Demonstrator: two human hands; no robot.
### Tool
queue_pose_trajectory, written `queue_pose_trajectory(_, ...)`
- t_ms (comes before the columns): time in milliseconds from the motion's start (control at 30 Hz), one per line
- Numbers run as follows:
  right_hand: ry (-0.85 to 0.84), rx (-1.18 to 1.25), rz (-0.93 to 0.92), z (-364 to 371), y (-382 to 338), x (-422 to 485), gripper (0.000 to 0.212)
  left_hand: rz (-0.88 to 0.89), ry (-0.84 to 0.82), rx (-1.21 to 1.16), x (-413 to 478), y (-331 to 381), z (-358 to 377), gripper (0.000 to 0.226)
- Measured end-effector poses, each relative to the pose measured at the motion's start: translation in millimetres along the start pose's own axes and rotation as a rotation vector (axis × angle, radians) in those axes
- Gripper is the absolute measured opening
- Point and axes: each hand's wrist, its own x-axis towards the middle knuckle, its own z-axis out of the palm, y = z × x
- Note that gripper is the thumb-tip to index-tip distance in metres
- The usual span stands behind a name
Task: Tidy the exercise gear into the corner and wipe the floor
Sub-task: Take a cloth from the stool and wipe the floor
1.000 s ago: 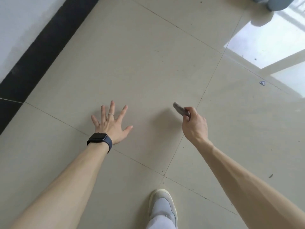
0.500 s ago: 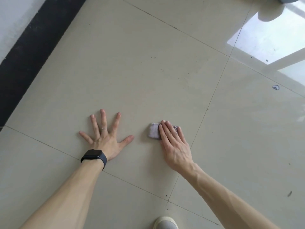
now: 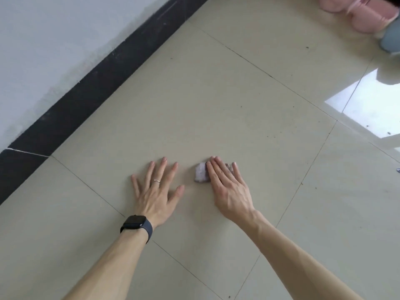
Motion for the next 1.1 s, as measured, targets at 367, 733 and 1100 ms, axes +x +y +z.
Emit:
queue_pose_trajectory(367, 0.248, 0.122, -0.032, 11, -42, 81, 0.037, -0.348, 0.274, 0.053, 15, -138, -31, 0.083)
queue_pose_trajectory(733, 0.247, -0.035, 0.263, 14, -84, 218, 0.039, -0.323, 0.36, 0.069, 16, -147, -25, 0.076)
queue_pose_trajectory(1100, 0.091, -0.142, 0.368, -4, -83, 316, 0.054, -0.281, 0.405, 0.074, 20, -149, -26, 0.072)
